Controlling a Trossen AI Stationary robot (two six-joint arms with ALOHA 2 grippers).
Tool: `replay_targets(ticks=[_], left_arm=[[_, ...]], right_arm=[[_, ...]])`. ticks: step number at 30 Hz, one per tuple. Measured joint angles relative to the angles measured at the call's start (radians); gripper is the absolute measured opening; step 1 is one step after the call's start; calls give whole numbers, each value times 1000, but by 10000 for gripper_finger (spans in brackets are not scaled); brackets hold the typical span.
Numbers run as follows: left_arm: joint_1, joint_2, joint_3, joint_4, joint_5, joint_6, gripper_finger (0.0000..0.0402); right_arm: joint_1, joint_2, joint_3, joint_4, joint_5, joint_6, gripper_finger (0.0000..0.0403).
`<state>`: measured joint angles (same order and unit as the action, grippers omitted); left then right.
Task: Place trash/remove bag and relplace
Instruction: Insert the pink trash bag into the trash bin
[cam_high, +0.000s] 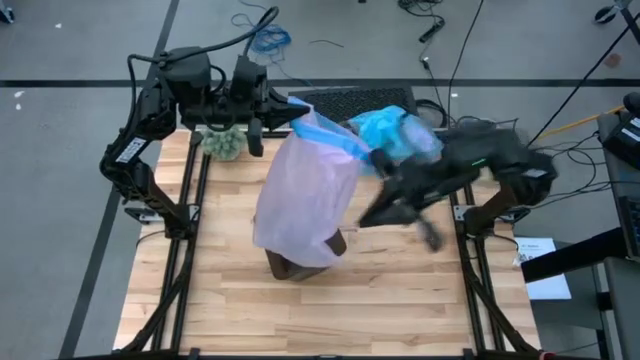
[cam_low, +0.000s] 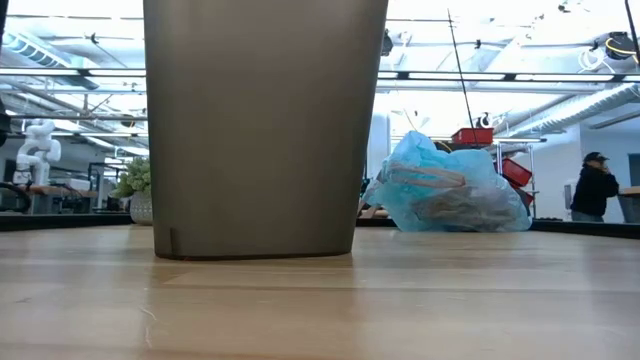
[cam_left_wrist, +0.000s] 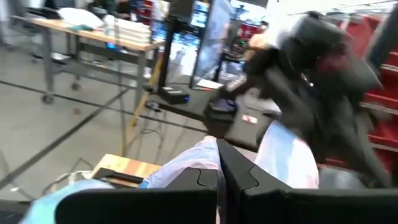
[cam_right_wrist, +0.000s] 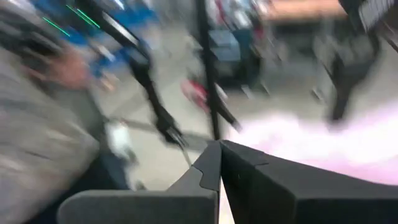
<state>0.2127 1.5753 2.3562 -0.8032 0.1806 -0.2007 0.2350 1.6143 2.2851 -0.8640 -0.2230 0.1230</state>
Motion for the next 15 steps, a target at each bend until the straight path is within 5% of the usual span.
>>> replay_targets(ticks=[3,9,15], left_arm=[[0,7,0,3,-49,0,0],[0,20,0,2,-135,34,0],[0,30,0,9,-164,46,0]], right_arm=[[-2,63,-6,-67,87,-20,0],[4,128,-2,92,-68,-63,0],[-1,125,-4,211,-16,-48,0]])
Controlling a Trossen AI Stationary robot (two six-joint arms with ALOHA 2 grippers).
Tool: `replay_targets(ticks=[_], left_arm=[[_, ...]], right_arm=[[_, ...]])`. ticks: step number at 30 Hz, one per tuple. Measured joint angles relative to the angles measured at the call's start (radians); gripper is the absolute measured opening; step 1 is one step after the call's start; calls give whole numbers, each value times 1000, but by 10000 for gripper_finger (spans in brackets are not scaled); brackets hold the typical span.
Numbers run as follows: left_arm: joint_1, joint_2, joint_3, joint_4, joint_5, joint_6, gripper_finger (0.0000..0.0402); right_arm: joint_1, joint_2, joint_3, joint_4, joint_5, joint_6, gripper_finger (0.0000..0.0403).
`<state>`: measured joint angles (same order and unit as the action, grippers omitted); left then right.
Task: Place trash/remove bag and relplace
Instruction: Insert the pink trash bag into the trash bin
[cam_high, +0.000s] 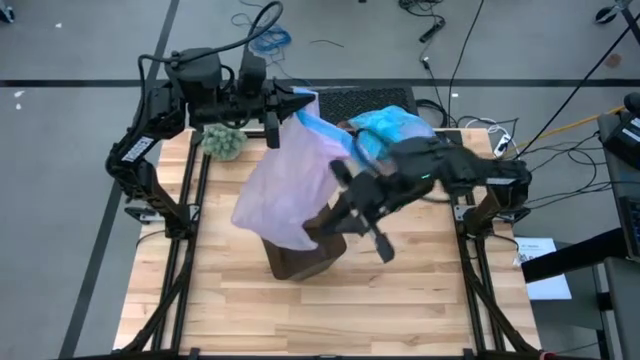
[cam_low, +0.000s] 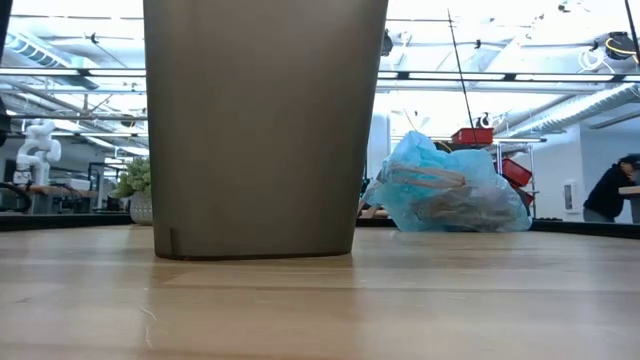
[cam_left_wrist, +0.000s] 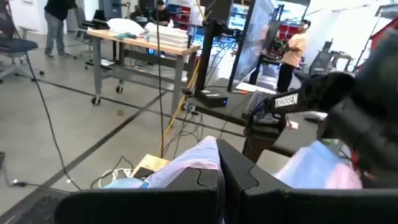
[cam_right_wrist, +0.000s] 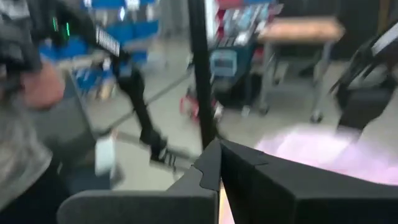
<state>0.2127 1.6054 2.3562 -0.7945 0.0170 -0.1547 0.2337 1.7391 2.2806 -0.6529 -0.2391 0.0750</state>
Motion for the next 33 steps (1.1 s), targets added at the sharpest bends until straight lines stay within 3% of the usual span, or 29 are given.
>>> replay_targets(ticks=[9,12,25,33], left_arm=[[-43,10,0,73,7,-43,0],[-55,13,0,85,9,-48,0],[-175,-1,0,154,18,-100,0],[-341,-28,0,-12,-227,-102,0]], right_arm=[[20,12,0,-14,339,-141,0],[32,27,1,-42,404,-204,0],[26,187,1,-376,414,-91,0],[28,236,1,-367,311,-72,0]])
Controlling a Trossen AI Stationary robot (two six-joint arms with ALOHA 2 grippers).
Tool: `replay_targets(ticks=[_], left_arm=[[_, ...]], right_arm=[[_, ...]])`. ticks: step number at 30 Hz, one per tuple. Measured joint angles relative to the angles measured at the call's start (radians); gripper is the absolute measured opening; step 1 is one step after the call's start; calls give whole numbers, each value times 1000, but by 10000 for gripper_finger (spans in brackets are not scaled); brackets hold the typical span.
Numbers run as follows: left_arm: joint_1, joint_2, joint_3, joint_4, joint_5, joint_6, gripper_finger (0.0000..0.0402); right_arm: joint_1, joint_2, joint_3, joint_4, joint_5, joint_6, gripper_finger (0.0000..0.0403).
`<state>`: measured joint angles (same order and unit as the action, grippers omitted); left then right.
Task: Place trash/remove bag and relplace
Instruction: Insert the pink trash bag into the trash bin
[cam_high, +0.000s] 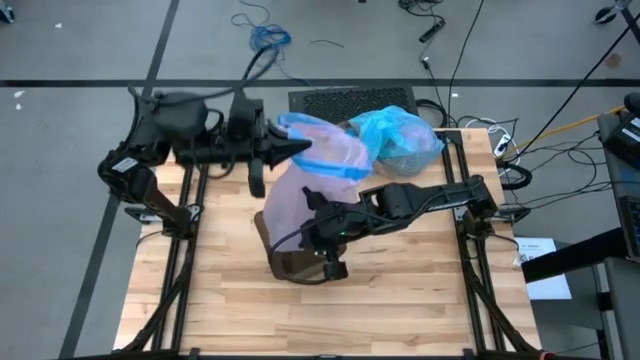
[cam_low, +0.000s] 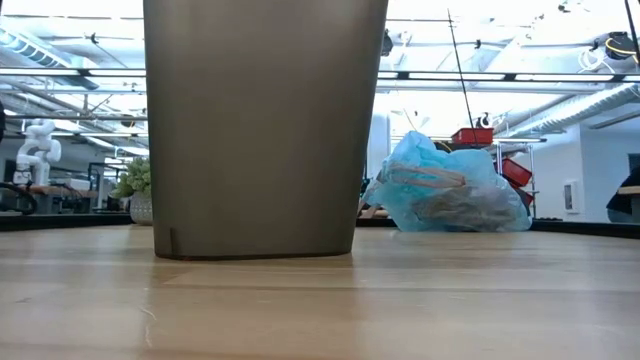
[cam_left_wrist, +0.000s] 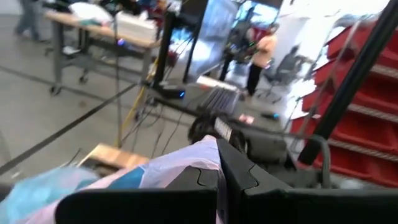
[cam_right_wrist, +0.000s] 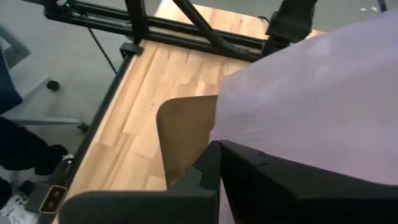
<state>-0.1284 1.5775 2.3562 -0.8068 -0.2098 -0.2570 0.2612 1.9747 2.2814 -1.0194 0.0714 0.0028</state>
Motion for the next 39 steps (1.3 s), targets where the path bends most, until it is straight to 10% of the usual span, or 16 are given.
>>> replay_targets(ticks=[24,39], left_arm=[[-384,-48,0,-199,-671,-131,0],[-458,-17,0,-265,-720,-236,0]], right_arm=[[-23,82,1,57,-82,1,0],[-42,148,0,43,-227,52,0]])
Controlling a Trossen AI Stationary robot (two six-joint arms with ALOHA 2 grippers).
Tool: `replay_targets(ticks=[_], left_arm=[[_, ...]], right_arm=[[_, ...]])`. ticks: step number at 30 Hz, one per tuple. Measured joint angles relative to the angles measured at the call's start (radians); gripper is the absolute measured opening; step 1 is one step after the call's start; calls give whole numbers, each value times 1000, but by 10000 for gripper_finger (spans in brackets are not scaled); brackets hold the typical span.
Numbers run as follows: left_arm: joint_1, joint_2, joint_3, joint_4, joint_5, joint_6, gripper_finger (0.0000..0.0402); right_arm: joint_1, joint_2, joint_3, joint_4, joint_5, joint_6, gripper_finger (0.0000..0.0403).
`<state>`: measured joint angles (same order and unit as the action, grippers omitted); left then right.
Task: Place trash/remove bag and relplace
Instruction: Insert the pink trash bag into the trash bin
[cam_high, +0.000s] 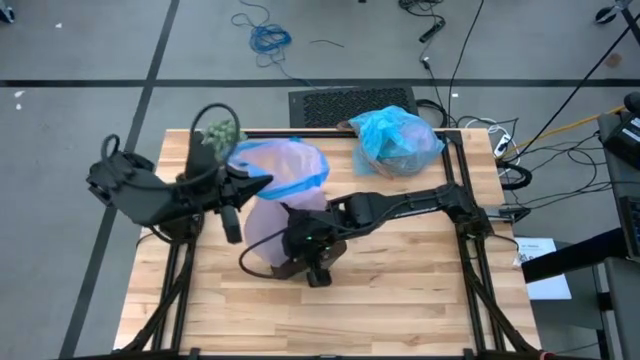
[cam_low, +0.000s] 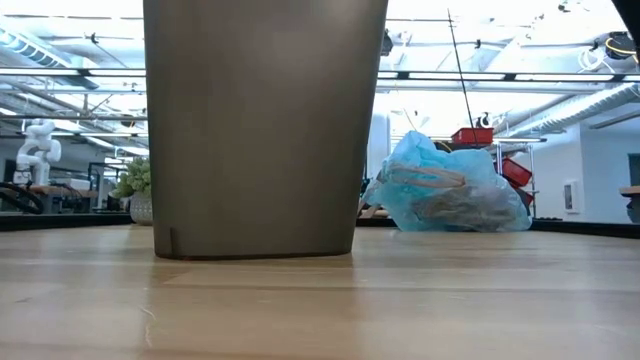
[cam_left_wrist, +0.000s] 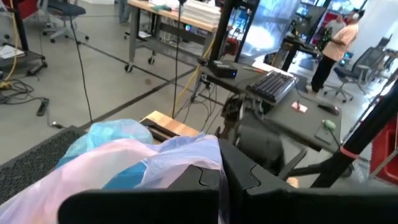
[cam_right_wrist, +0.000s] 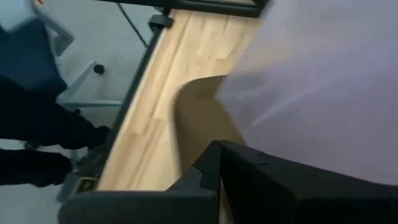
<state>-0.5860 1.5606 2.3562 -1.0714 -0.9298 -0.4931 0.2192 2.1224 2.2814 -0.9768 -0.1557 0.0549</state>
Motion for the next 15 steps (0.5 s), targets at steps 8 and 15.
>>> replay_targets(ticks=[8,15], left_arm=[[-5,8,0,-8,-3,-35,0],[-6,24,-8,-23,-3,-89,0]], right_arm=[[18,-117,0,-128,1,62,0],[36,-234,0,-173,33,118,0]])
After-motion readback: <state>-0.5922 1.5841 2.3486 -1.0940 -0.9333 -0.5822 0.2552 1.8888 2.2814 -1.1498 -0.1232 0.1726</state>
